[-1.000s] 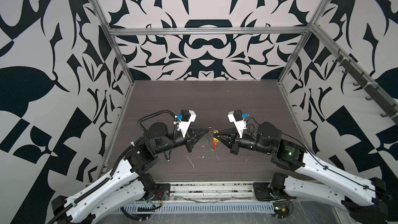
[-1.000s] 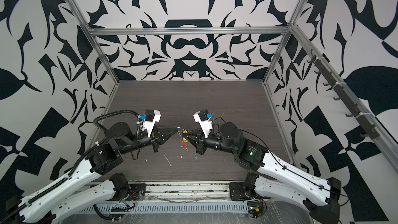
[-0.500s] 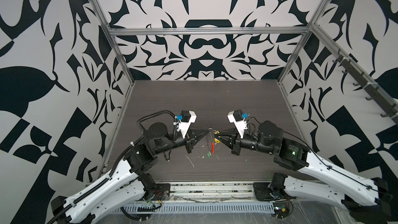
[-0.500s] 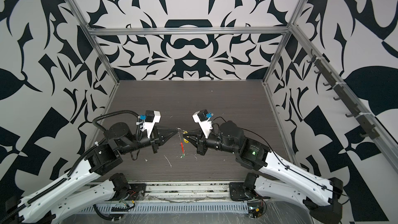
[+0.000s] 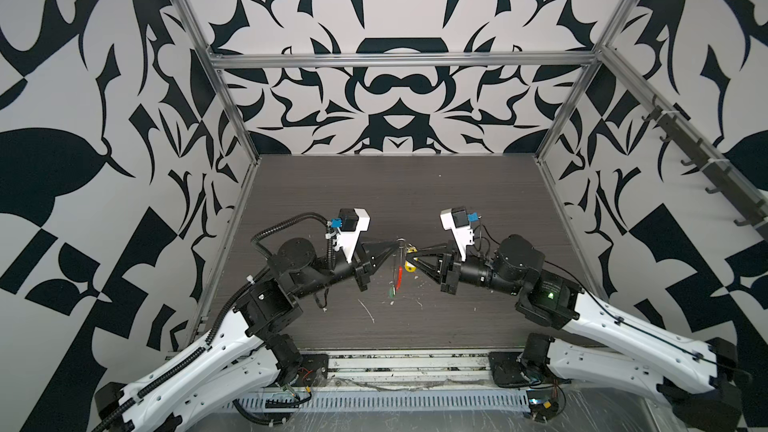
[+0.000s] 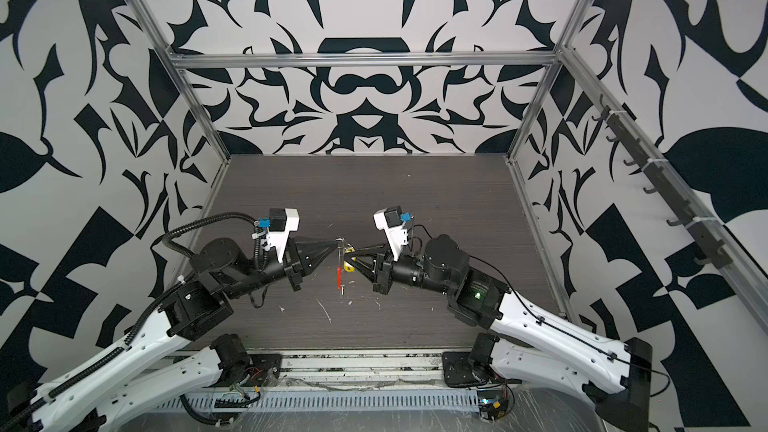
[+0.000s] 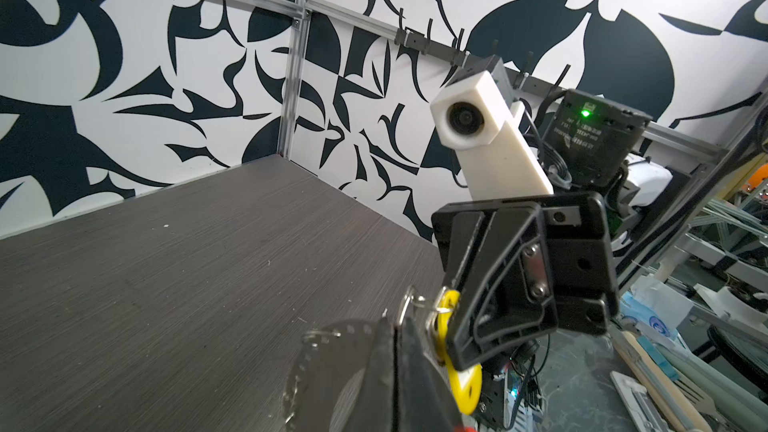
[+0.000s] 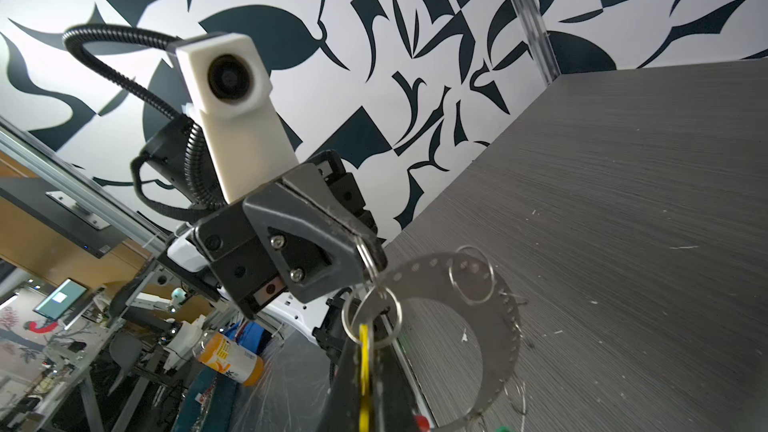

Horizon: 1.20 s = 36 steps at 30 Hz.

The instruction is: Remove the keys from the keyring

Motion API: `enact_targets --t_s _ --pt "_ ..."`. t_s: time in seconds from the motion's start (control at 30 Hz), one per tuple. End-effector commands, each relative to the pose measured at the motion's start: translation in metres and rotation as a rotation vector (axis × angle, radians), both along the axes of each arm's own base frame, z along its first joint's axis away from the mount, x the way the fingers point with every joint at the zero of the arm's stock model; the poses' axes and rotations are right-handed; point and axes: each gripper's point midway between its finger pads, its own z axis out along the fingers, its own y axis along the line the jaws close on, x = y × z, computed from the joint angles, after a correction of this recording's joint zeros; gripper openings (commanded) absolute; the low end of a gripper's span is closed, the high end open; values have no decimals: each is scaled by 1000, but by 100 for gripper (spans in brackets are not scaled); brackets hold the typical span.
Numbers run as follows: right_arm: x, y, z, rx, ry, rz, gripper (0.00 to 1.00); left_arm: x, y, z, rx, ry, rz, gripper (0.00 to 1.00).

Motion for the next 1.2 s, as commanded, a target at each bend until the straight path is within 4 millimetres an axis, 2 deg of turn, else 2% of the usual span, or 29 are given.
enact_targets --t_s 0.0,0.3,0.6,1.17 --pt "-13 0 29 129 -12 66 0 17 15 21 -70 -31 120 0" --pt "-11 6 19 121 6 78 0 15 14 23 -94 -26 103 0" --pt "-13 12 23 168 27 112 0 14 11 23 -108 -25 97 0" --pt "-16 21 17 154 30 138 0 13 7 22 -120 -26 85 0"
